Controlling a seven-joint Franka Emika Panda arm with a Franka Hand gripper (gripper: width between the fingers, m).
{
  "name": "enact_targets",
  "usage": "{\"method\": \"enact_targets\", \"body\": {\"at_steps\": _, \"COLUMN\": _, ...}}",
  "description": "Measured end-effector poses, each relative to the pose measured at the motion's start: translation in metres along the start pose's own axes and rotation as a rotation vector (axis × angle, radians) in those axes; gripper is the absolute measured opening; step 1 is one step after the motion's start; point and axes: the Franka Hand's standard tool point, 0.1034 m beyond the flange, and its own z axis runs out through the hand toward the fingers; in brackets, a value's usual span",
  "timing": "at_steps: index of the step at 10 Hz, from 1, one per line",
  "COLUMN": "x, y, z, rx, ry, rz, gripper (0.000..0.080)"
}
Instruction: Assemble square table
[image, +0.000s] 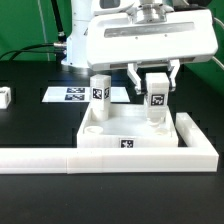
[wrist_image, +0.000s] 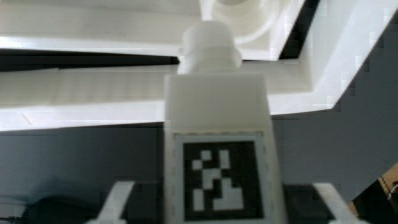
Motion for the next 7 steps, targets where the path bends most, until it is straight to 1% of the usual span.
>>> {"method": "enact_targets", "body": {"at_steps": 1, "x": 0.0, "y": -0.002, "z": 0.0, "rx": 0.001, "ry": 0.003, "rz": -0.003, "gripper": 0.029}}
{"method": "enact_targets", "body": {"at_steps": 2, "x": -0.001, "y": -0.002, "z": 0.001, "rx": -0.004, "ry": 0.013, "rz": -0.004, "gripper": 0.029}}
{"method": "enact_targets", "body": {"at_steps": 3, "x": -0.005, "y": -0.004, "z": 0.003, "rx": 0.002, "ry": -0.004, "rz": -0.005, "gripper": 0.029}}
{"method": "enact_targets", "body": {"at_steps": 4, "x": -0.006, "y": -0.003, "z": 0.004, "rx": -0.004, "ry": 0.006, "rz": -0.005, "gripper": 0.029}}
{"method": "enact_targets", "body": {"at_steps": 5, "x": -0.01, "y": -0.004, "z": 0.007, "rx": 0.003, "ry": -0.016, "rz": -0.005, "gripper": 0.029}}
{"method": "enact_targets", "body": {"at_steps": 7, "x": -0.01, "y": -0.005, "z": 0.008, "rx": 0.003, "ry": -0.014, "rz": -0.006, "gripper": 0.029}}
